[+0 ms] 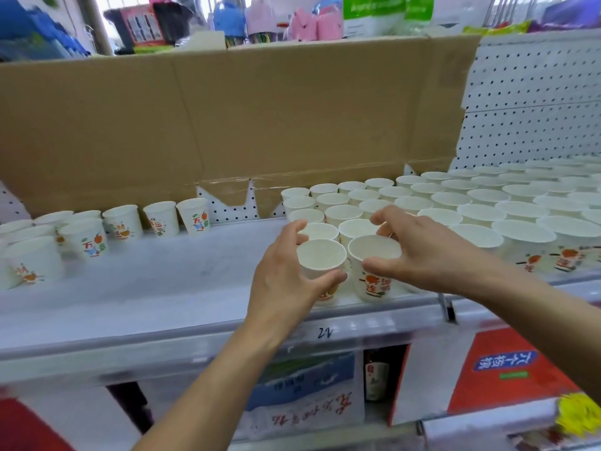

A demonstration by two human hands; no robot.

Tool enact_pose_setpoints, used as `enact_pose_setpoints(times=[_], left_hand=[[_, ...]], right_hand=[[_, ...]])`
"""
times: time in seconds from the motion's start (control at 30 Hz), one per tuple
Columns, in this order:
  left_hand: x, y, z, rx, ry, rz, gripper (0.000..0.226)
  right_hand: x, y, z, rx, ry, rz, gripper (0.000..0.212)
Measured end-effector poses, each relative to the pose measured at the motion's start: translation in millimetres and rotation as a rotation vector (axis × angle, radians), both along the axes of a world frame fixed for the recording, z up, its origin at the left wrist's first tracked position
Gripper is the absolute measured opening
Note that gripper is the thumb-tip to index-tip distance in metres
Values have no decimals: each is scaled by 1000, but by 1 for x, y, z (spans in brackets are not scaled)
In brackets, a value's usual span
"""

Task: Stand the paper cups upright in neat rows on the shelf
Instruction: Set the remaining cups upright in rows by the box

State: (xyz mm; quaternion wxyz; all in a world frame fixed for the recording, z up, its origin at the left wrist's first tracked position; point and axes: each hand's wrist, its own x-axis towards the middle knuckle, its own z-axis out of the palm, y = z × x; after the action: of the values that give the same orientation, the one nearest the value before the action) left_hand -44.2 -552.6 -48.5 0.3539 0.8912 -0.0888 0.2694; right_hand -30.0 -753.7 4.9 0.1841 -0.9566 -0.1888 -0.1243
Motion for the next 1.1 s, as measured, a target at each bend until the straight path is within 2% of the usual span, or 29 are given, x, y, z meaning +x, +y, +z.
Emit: enact_pose_setpoints(times=[0.1, 0.3, 0.7, 0.87, 1.1], left_hand=[[-1, 0, -2, 8, -8, 15, 90], [-4, 1, -7, 18, 0, 14, 92], [-1, -1, -11, -13, -1, 1, 91], [-3, 3, -10, 4, 7, -18, 93], [-5, 4, -7, -5, 22, -48, 95]], right_hand=[[2, 0, 2, -41, 18, 19, 70], [5, 0, 4, -190, -86, 13, 70], [5, -1, -7, -55, -114, 28, 59], [3, -3, -10, -170, -207, 41, 48], [-5, -2, -2, -212, -172, 41, 37]])
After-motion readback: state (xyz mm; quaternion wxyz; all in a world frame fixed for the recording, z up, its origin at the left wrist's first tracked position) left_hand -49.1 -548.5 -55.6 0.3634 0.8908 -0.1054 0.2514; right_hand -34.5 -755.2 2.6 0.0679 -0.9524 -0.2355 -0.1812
